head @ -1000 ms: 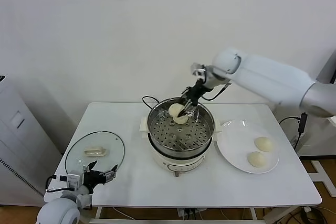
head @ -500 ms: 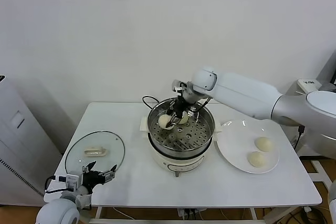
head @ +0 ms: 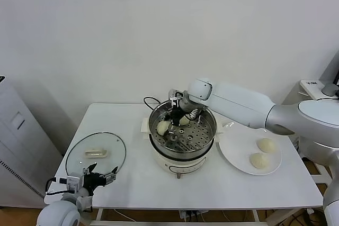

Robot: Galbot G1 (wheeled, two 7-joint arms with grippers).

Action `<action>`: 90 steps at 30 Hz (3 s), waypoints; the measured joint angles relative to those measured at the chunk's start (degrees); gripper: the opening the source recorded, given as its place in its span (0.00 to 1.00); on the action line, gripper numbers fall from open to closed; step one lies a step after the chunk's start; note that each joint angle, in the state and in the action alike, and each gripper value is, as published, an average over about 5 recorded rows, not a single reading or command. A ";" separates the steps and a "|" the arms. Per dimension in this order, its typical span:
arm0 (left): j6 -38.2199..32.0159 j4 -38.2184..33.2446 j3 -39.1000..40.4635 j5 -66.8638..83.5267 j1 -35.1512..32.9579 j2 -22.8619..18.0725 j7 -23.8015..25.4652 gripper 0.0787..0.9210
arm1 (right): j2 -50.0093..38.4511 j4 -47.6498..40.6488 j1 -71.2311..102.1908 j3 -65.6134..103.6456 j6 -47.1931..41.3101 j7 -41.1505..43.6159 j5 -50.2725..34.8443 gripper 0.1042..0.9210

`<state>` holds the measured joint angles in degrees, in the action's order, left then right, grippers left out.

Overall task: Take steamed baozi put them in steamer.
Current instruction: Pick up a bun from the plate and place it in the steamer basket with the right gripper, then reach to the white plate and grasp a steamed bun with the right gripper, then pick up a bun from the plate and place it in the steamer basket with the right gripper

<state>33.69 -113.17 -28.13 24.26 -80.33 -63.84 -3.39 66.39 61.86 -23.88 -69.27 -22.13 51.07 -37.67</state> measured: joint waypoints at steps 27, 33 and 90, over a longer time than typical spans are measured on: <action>-0.55 -2.30 -2.34 0.52 -1.59 0.17 0.16 0.88 | -29.50 5.28 -3.88 6.73 16.71 22.04 19.64 0.88; -0.61 -2.30 -2.27 0.53 -1.61 0.17 0.18 0.88 | -32.17 4.59 3.77 12.84 21.01 23.62 26.25 0.88; -0.75 -1.87 -1.44 0.23 -0.99 -0.82 0.27 0.88 | -25.98 -7.69 30.76 39.10 30.24 22.76 50.85 0.34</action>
<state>32.94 -115.04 -29.58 24.49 -81.33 -64.66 -3.12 40.41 54.17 6.88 -30.17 8.11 73.83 13.18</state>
